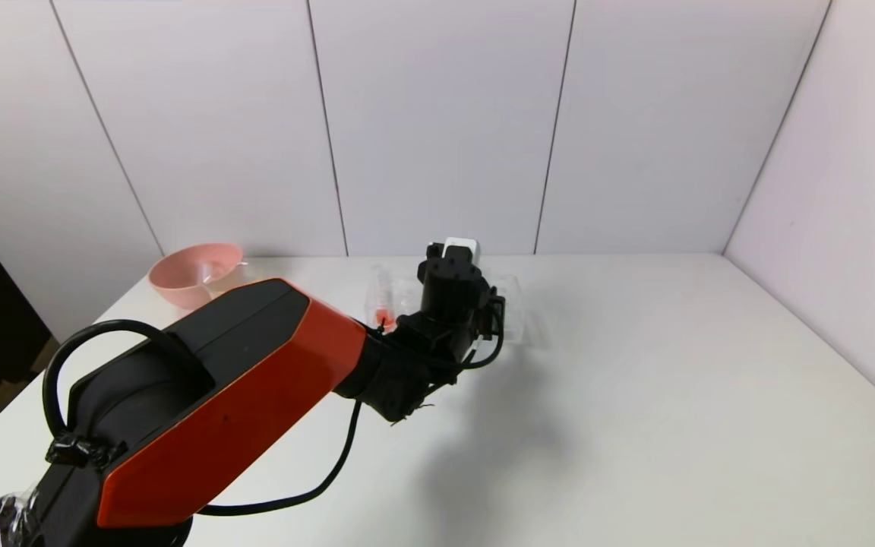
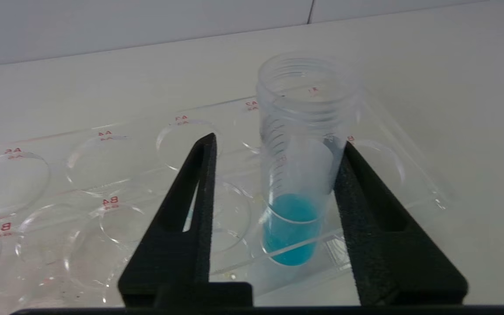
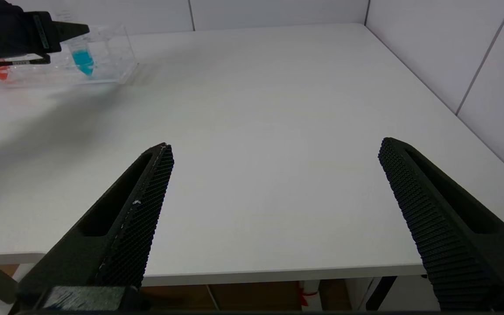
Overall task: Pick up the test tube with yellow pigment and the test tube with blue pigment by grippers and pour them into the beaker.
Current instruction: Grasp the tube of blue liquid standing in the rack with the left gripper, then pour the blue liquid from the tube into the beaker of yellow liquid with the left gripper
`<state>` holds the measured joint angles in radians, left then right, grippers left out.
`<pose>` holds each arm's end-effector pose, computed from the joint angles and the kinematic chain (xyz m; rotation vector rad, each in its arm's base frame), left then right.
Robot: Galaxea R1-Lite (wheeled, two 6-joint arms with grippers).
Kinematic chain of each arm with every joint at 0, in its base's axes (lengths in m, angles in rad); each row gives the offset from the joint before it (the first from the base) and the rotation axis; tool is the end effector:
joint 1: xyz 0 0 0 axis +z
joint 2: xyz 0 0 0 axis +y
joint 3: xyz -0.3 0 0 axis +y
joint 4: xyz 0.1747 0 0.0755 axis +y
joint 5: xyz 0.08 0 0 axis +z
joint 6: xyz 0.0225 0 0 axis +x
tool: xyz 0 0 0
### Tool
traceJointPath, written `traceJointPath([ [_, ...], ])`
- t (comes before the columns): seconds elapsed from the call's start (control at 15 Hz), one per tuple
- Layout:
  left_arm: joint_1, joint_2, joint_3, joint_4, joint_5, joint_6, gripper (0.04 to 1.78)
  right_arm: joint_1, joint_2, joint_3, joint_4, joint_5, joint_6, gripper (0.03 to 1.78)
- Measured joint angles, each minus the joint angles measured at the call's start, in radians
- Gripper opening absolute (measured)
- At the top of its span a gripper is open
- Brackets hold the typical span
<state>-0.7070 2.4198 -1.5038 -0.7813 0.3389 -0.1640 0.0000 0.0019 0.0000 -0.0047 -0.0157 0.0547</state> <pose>0.3788 -0.3137 0.0920 -0.0943 0.1471 -0.3568 -0.0227 -0.0004 0.0760 0.0547 -0.0032 -0.0156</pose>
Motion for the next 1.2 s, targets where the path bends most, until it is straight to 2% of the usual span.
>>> traceJointPath([
  [0.13,-0.005,-0.012,-0.003,0.027,0.000,0.000,0.50,0.000,0.000,0.000,0.000,0.000,0.000,1.71],
  [0.2,-0.007,-0.017,-0.006,0.038,0.000,0.000,0.45,0.000,0.000,0.000,0.000,0.000,0.000,1.71],
  [1.2,-0.044,-0.103,-0.063,0.154,0.007,0.016,0.44,0.000,0.000,0.000,0.000,0.000,0.000,1.71],
])
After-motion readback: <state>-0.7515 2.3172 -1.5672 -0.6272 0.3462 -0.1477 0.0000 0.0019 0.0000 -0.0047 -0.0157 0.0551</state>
